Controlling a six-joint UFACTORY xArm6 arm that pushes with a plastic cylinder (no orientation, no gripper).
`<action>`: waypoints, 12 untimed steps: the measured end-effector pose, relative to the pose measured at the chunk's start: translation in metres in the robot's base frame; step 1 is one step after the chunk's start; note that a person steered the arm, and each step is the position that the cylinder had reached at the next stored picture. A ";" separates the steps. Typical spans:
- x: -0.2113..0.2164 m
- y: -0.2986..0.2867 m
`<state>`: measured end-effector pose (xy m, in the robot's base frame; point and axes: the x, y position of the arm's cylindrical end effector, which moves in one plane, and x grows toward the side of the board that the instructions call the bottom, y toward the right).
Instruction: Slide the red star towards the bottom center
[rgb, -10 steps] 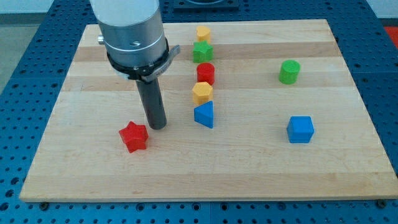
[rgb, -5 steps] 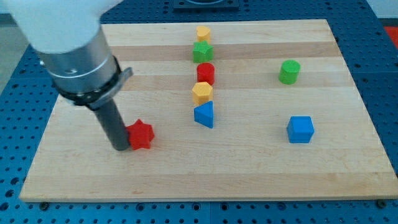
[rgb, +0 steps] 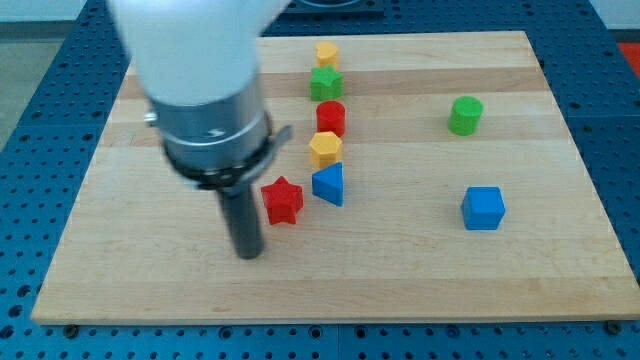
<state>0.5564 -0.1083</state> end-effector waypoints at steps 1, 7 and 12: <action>-0.006 -0.044; -0.059 0.044; -0.056 0.025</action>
